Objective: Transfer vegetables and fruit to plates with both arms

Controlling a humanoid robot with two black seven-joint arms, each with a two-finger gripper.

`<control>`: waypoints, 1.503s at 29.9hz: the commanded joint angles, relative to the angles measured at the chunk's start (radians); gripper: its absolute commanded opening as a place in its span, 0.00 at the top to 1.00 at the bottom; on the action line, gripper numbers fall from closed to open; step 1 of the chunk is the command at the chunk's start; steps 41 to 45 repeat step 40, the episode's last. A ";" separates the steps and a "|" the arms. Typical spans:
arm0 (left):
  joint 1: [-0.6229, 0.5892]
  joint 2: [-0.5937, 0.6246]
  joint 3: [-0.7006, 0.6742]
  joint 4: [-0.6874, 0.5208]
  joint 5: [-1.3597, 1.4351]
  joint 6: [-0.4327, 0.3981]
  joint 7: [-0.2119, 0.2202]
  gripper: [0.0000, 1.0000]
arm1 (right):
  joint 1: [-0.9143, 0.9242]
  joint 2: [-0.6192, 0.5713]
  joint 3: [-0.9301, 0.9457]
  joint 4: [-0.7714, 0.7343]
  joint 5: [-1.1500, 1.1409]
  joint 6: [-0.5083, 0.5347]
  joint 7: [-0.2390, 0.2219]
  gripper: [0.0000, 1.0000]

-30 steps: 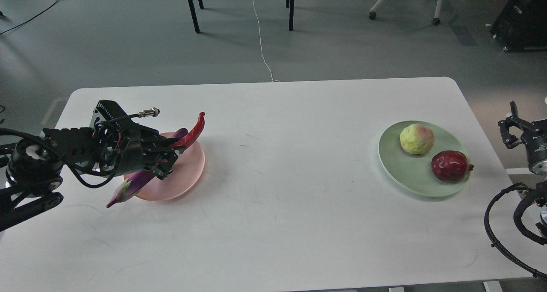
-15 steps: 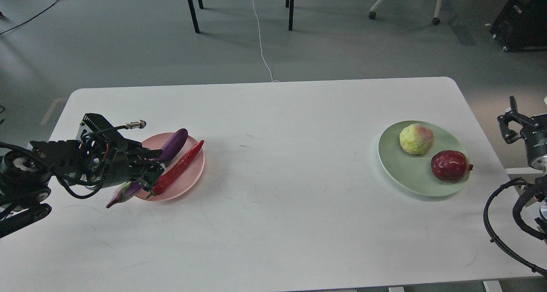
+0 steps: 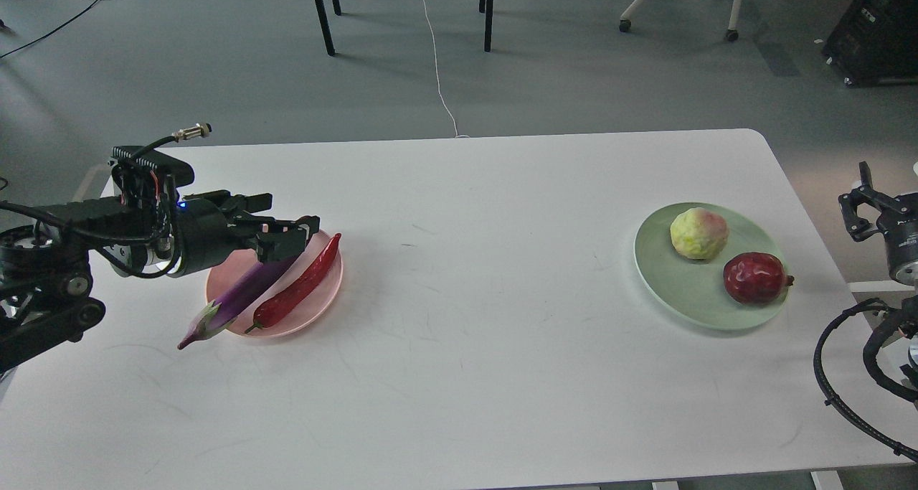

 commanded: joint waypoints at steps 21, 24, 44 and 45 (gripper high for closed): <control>-0.003 -0.497 -0.493 0.682 -1.293 -0.094 -0.009 0.02 | 0.255 0.027 -0.047 -0.041 -0.002 0.000 -0.180 0.02; -0.001 -0.512 -0.556 0.732 -1.449 -0.140 -0.009 0.02 | 0.306 0.043 -0.043 -0.047 -0.002 0.000 -0.226 0.02; 0.008 -0.592 -0.605 0.785 -1.580 -0.146 -0.031 0.02 | 0.361 0.141 -0.070 -0.127 -0.002 0.000 -0.300 0.01; 0.008 -0.592 -0.605 0.785 -1.580 -0.146 -0.031 0.02 | 0.361 0.141 -0.070 -0.127 -0.002 0.000 -0.300 0.01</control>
